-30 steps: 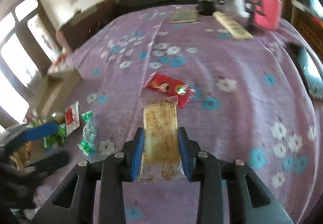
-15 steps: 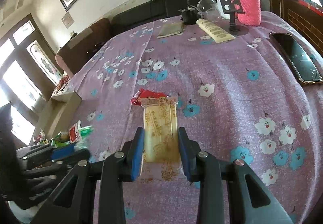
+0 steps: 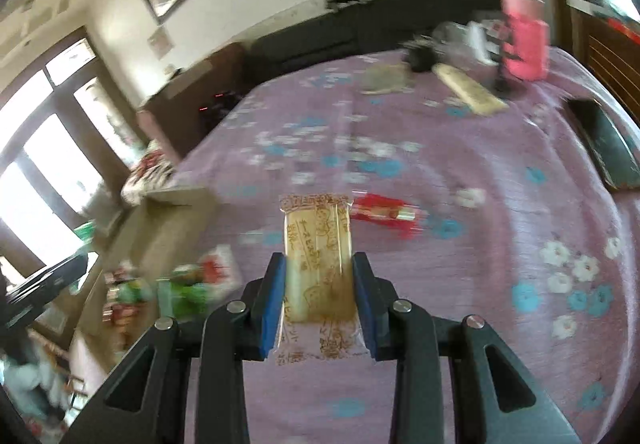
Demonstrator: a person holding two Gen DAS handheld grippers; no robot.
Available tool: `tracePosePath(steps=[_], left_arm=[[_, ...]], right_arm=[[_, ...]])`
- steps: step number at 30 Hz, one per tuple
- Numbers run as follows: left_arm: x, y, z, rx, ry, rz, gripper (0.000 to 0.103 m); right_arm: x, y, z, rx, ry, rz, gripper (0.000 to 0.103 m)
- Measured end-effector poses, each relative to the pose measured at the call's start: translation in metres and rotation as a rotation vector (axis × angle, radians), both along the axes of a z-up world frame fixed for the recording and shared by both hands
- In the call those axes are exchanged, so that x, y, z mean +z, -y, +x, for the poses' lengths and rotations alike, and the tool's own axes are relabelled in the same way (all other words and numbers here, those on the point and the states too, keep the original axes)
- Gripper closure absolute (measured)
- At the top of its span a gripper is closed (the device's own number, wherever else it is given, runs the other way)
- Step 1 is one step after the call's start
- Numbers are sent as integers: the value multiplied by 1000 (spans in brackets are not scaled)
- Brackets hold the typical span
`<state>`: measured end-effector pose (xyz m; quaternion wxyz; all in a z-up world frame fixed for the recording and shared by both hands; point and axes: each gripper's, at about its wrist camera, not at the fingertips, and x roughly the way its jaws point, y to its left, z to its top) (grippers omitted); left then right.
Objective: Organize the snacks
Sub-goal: 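Carry both snacks over the box and open both tools to release them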
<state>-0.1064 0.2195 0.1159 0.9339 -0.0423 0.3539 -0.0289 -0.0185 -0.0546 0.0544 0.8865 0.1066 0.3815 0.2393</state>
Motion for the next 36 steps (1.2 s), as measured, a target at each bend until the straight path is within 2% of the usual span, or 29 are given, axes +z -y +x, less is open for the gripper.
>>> tracePosePath(steps=[4,8,13,18,19,22,26,27,29,33,36], left_arm=[[-8,-41,1,66,-33,12,84],[-28,-74,14,107,-86,9,84],[-47,-98,33,121,-129,-12,83],[-60,-109,51,126,-164,-47,82],[-63,-113,54,134,-174,-69,78],[-64,-120,54,146,-172,-122,63],[-55,-123,41,139,-132,-146,46],[-51,-124,35,138,-116,-155,45],[-41,-124,20,132,-78,-171,37],[-25,-114,-8,115,-7,-183,33],[-18,-103,-24,106,24,-179,32]], right_arm=[[16,-59,-5,99,-4,-4,71],[17,-122,-5,185,-24,-34,70],[-5,-196,5,250,-80,-99,70],[-28,-233,21,255,-118,-147,70],[-33,-239,26,254,-126,-152,70],[-38,-238,32,246,-142,-129,68],[-19,-202,36,221,-133,-44,67],[-15,-193,36,210,-123,-41,65],[-8,-164,36,161,-90,-76,63],[-17,-136,38,122,-85,-164,63],[-29,-126,44,95,-118,-147,63]])
